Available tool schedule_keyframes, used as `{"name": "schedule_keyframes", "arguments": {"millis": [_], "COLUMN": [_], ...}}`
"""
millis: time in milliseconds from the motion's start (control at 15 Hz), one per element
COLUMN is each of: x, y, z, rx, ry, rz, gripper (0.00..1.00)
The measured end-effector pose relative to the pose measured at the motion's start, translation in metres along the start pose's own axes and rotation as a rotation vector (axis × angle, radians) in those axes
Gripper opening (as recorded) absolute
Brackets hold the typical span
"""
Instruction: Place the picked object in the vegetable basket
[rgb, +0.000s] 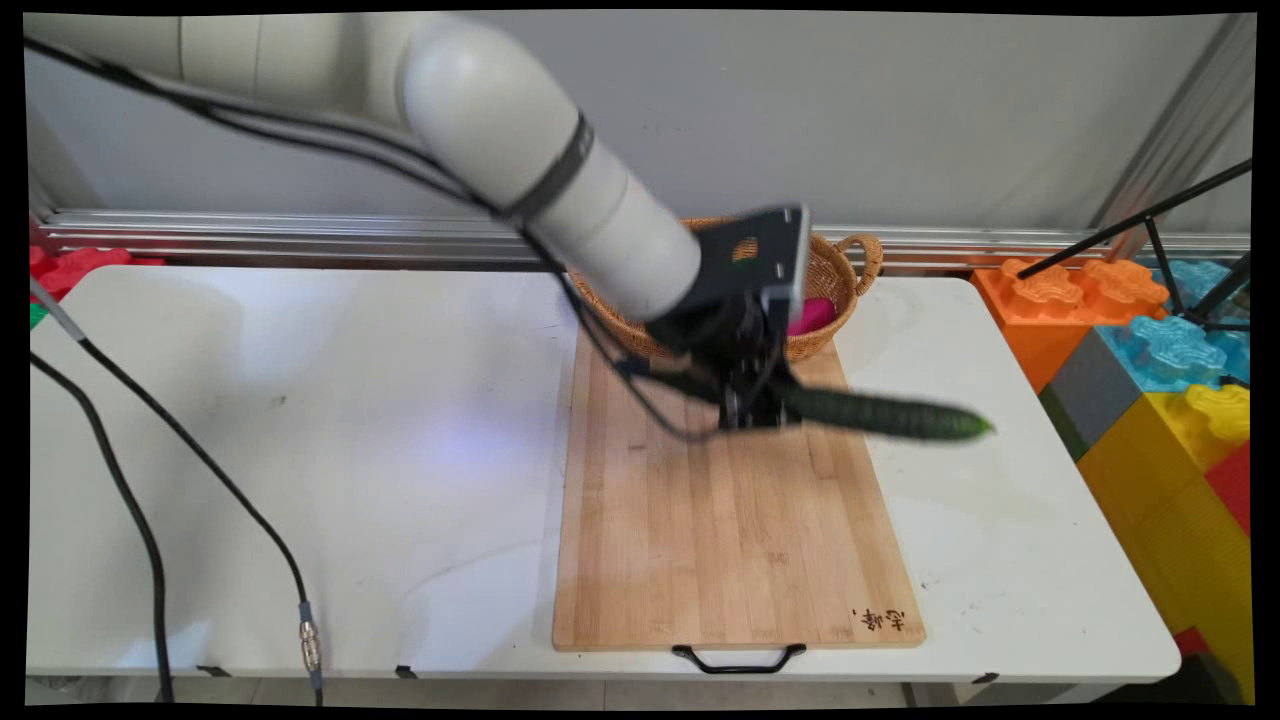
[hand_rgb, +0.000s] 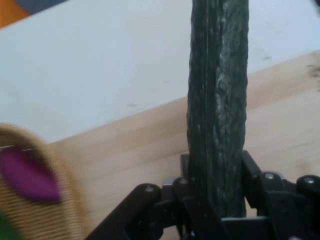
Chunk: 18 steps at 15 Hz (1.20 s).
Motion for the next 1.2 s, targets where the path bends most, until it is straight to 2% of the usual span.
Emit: {"name": "schedule_keyframes", "arguments": {"millis": [333, 600, 867, 1200], "x": [-0.032, -0.068, -0.100, -0.115], "y": [-0.077, -0.115, -0.139, -0.153], "z": [-0.017, -0.008, 0.019, 0.051], "rx": [0.146, 0.198, 0.203, 0.183], "ry": [-0.036, -0.066, -0.064, -0.026], "rz": [0.037, 0.012, -0.056, -0.131], "gripper": [0.00, 0.00, 0.00, 0.00]}}
